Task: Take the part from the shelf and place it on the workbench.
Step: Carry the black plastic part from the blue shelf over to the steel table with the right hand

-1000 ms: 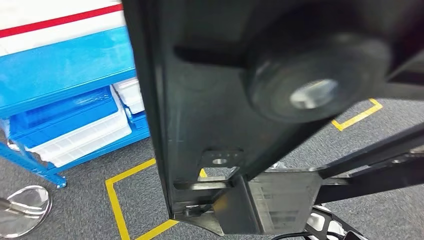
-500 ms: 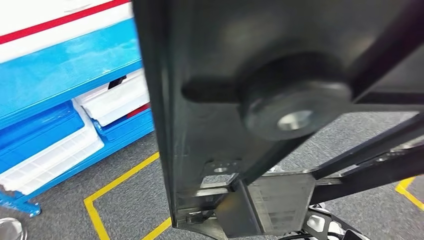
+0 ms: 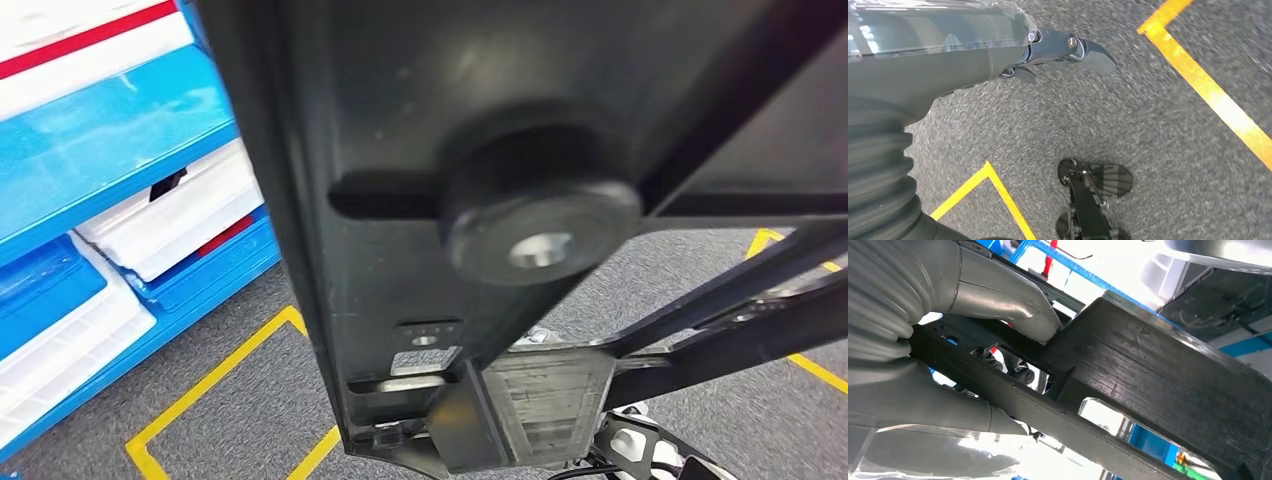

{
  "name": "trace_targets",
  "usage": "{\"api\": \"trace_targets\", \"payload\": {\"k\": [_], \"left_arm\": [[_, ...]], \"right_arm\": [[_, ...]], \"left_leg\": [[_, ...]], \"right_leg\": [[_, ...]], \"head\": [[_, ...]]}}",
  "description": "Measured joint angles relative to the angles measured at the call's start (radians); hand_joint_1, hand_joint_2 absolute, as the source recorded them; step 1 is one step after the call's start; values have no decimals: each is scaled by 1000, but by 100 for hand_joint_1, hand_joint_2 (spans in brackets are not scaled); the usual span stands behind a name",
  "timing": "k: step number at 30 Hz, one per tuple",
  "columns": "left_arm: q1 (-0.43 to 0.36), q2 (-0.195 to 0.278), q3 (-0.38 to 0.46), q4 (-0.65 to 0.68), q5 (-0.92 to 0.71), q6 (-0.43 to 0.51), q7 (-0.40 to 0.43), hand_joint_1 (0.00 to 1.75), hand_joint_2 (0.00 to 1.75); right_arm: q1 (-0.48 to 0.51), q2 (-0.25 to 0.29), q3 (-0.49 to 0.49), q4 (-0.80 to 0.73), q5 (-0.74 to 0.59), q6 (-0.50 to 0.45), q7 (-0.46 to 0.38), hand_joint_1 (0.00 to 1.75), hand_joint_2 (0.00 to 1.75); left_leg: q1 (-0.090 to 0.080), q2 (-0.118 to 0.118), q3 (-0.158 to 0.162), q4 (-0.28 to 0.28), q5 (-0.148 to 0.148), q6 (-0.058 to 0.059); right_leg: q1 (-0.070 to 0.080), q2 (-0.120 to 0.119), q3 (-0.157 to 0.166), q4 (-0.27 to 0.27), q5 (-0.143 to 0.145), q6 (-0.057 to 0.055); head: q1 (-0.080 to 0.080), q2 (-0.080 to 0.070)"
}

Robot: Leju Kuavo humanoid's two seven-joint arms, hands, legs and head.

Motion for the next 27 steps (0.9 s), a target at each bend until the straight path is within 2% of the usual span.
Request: {"api": "trace_targets", "payload": {"k": [2,3,5,6,7,9,10,11,12,13,14,16,17,18,20,21,22,23,24,25,26,27], "left_arm": [[-1,-1,-4,0,0,0,0,0,175],[-1,-1,-5,0,0,0,0,0,175],[-2,-1,-8,0,0,0,0,0,175],[-3,-2,-9,0,0,0,0,0,175],[-4,-2,-9,0,-1,0,0,0,175],[-1,-3,-10,0,-1,0,0,0,175],[1,-3,-10,0,-1,1,0,0,175],[3,-3,-10,0,-1,1,0,0,175],[4,-3,-10,0,-1,1,0,0,175],[4,-3,-10,0,-1,1,0,0,175],[4,-3,-10,0,-1,1,0,0,175],[3,-3,-10,0,-1,1,0,0,175],[3,-3,-10,0,-1,1,0,0,175],[3,-3,-10,0,1,2,0,0,175],[2,-5,-8,0,15,11,2,0,175],[1,-8,-7,0,24,21,2,0,175],[0,-13,-4,0,34,31,1,0,175],[1,-18,-2,0,39,40,0,0,175],[2,-22,1,0,42,47,-2,0,175],[5,-25,4,0,43,51,-3,0,175],[8,-27,7,0,44,54,-3,0,175],[10,-29,10,0,44,54,-2,0,175]], "right_arm": [[-1,0,-2,0,0,0,0,175,175],[-1,0,-2,0,0,0,-1,175,175],[-1,-1,-4,0,0,0,-1,175,175],[-1,-2,-4,0,0,0,-1,175,175],[-1,-3,-5,0,0,0,-1,175,175],[-2,-4,-5,0,0,1,-1,175,175],[-2,-4,-4,0,0,1,-1,175,175],[-1,-4,-4,1,0,1,-1,175,175],[-1,-4,-4,1,0,1,-1,175,175],[-1,-4,-4,1,0,1,-1,175,175],[0,-4,-4,1,0,1,-1,175,175],[-1,-4,-4,1,0,1,-1,175,175],[-1,-4,-4,1,0,1,-1,175,175],[-1,-4,-4,1,0,1,4,175,175],[-3,-4,-4,9,4,2,40,175,175],[-5,-4,-4,23,10,4,57,175,175],[-11,-3,-3,49,18,5,66,175,175],[-18,-1,-2,81,27,5,59,175,175],[-23,0,-1,117,36,4,44,175,175],[-27,1,1,148,44,3,32,175,175],[-28,1,2,174,51,2,24,175,175],[-28,1,5,195,57,1,22,175,175]], "left_leg": [[-6,17,0,9,-8,-10],[-9,26,0,11,-10,-15],[-9,40,2,12,-14,-25],[-7,31,1,19,-23,-30],[-4,13,-7,40,-41,-34],[-1,-37,-49,145,-105,-40],[-1,-51,-80,214,-137,-42],[-1,-58,-106,270,-155,-43],[-1,-61,-117,293,-153,-43],[0,-63,-111,278,-131,-42],[1,-68,-88,225,-94,-41],[4,-107,-31,90,-32,-35],[5,-125,-12,46,-18,-31],[4,-137,-4,26,-16,-27],[2,-125,-2,18,-15,-16],[3,-113,-1,13,-10,-8],[4,-101,1,7,-5,0],[5,-88,0,2,0,8],[2,-75,-1,0,3,12],[0,-63,-4,0,4,15],[-2,-50,-7,0,4,16],[-3,-38,-8,1,4,16]], "right_leg": [[8,-30,47,-90,21,-15],[12,-34,51,-102,18,-23],[13,-12,46,-103,22,-37],[11,-2,46,-107,25,-43],[9,7,46,-110,29,-49],[8,26,45,-113,33,-59],[8,37,43,-112,34,-61],[9,49,43,-112,35,-62],[9,62,43,-111,35,-62],[10,74,43,-110,35,-62],[9,87,44,-109,36,-61],[9,111,44,-105,36,-55],[9,122,41,-104,38,-49],[8,132,37,-104,41,-42],[6,152,30,-107,49,-26],[6,143,26,-105,49,-21],[8,121,18,-90,38,-18],[9,93,1,-55,15,-16],[9,62,-24,0,-18,-15],[8,46,-54,68,-53,-12],[5,41,-80,128,-77,-10],[4,39,-92,161,-84,-7]], "head": [[0,0],[0,0],[0,0],[0,0],[0,0],[0,0],[0,0],[0,0],[0,0],[0,0],[0,0],[0,0],[0,0],[0,0],[0,0],[0,0],[0,0],[0,0],[0,0],[0,0],[0,0],[0,0]]}}
